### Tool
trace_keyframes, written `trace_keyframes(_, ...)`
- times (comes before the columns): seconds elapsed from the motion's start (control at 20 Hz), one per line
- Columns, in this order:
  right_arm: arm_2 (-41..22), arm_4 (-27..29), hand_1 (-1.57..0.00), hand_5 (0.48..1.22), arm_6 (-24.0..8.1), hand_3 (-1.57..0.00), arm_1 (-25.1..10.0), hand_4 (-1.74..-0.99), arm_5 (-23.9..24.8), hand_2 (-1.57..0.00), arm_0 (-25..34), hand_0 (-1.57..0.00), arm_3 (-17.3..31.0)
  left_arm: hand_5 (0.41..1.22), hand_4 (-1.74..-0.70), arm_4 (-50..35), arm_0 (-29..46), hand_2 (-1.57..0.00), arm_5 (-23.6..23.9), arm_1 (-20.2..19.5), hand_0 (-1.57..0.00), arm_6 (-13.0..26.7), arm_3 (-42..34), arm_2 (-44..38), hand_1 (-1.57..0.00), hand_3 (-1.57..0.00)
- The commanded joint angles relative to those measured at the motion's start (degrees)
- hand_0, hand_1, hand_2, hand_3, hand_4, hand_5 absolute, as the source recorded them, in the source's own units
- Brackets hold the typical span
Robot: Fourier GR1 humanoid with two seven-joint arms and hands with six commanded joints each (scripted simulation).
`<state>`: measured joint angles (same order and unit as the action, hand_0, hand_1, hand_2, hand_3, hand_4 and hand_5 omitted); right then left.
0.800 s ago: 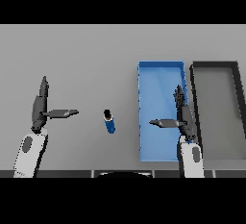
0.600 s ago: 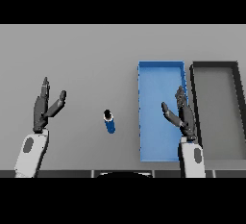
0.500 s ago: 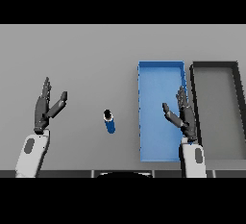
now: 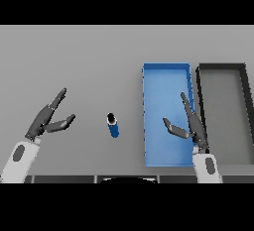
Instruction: Pick up the blue pipe and place it into the blue bin.
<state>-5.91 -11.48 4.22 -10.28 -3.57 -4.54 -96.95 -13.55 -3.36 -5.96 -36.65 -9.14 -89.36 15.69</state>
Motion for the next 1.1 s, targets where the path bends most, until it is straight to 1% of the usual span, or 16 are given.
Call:
trace_keyframes(0.0,-0.1,0.6,0.0,0.579,-0.7,0.0,0.2,-1.187,-0.4,0.0,-0.2,0.0,-0.3,0.583,-0.98,-0.3,0.6,0.0,-1.5,-0.7,0.0,0.2,-1.0,0.7,0.0,0.0)
trace_keyframes(0.05,0.0,0.8,0.0,0.579,-0.3,0.0,-0.1,-1.194,-0.7,0.0,-0.5,0.0,-0.4,0.578,-0.98,-0.2,1.5,0.0,-2.9,-1.6,0.0,0.1,-2.6,1.6,0.0,0.0)
trace_keyframes(0.1,-0.2,0.7,0.0,0.58,-0.9,0.0,0.5,-1.2,-0.4,0.0,-0.3,0.0,-0.3,0.566,-0.99,-0.1,2.1,0.0,-3.9,-2.3,0.0,1.1,-4.3,2.6,0.0,0.0)
trace_keyframes(0.15,0.1,1.2,0.0,0.581,-0.9,0.0,0.4,-1.209,-0.6,0.0,0.0,0.0,-0.5,0.548,-1.0,0.3,3.3,0.0,-4.1,-2.5,0.0,2.9,-6.6,4.2,0.0,0.0)
trace_keyframes(0.25,0.2,2.1,0.0,0.58,-0.6,0.0,0.8,-1.225,-0.8,0.0,0.1,0.0,-0.7,0.512,-1.02,1.3,3.2,0.0,-4.7,-3.0,0.0,7.2,-9.6,6.6,0.0,0.0)
trace_keyframes(0.3,0.6,2.2,0.0,0.576,-1.2,0.0,0.4,-1.229,-0.9,0.0,0.5,0.0,-0.4,0.496,-1.03,1.8,3.1,0.0,-4.9,-2.7,0.0,9.6,-10.5,8.0,0.0,0.0)
trace_keyframes(0.4,0.8,2.6,0.0,0.572,-1.3,0.0,0.2,-1.223,-1.2,0.0,0.4,0.0,-0.5,0.474,-1.06,3.5,3.1,0.0,-5.3,-1.7,0.0,11.3,-11.1,10.3,0.0,0.0)
trace_keyframes(0.45,0.4,2.2,0.0,0.572,-0.7,0.0,0.4,-1.219,-1.2,0.0,0.3,0.0,-0.6,0.472,-1.08,4.9,2.6,0.0,-5.5,-0.6,0.0,11.4,-11.0,12.0,0.0,0.0)
trace_keyframes(0.5,0.2,1.8,0.0,0.572,-0.8,0.0,0.1,-1.213,-1.2,0.0,0.3,0.0,-1.0,0.469,-1.08,6.1,2.6,0.0,-5.9,0.0,0.0,10.7,-10.7,13.1,0.0,0.0)
trace_keyframes(0.55,-0.2,1.6,0.0,0.571,-0.4,0.0,0.5,-1.213,-1.1,0.0,-0.7,0.0,-1.2,0.466,-1.1,6.4,2.1,0.0,-5.8,1.2,0.0,10.6,-10.6,13.9,0.0,0.0)
trace_keyframes(0.65,-0.3,1.5,0.0,0.57,-1.4,0.0,0.7,-1.21,-1.1,0.0,-0.5,0.0,-1.3,0.47,-1.12,7.6,1.1,0.0,-5.4,3.4,0.0,11.1,-10.2,15.4,0.0,0.0)
trace_keyframes(0.75,-0.4,1.7,0.0,0.564,-1.2,0.0,1.2,-1.21,-1.0,0.0,-1.0,0.0,-1.3,0.484,-1.15,8.5,-0.1,0.0,-4.8,6.0,0.0,10.3,-8.6,16.3,0.0,0.0)
trace_keyframes(0.8,0.1,2.2,0.0,0.56,-2.1,0.0,1.1,-1.211,-1.0,0.0,-0.3,0.0,-0.9,0.486,-1.15,9.0,-0.7,0.0,-4.5,7.6,0.0,10.2,-6.6,16.6,0.0,0.0)
trace_keyframes(0.9,0.3,2.3,0.0,0.555,-2.1,0.0,1.2,-1.207,-0.9,0.0,-0.1,0.0,-1.0,0.488,-1.14,10.4,-3.2,0.0,-3.8,10.7,0.0,9.6,-2.9,17.1,0.0,0.0)
trace_keyframes(1.0,0.3,2.4,0.0,0.554,-1.1,0.0,0.8,-1.205,-1.2,0.0,-1.2,0.0,-1.6,0.487,-1.13,10.0,-3.2,0.0,-3.5,12.3,0.0,8.3,-1.1,16.9,0.0,0.0)
trace_keyframes(1.05,0.3,2.8,0.0,0.551,-1.6,0.0,1.2,-1.207,-1.3,0.0,-0.5,0.0,-1.3,0.491,-1.13,10.3,-3.8,0.0,-3.1,14.1,0.0,8.5,-0.2,17.5,0.0,0.0)
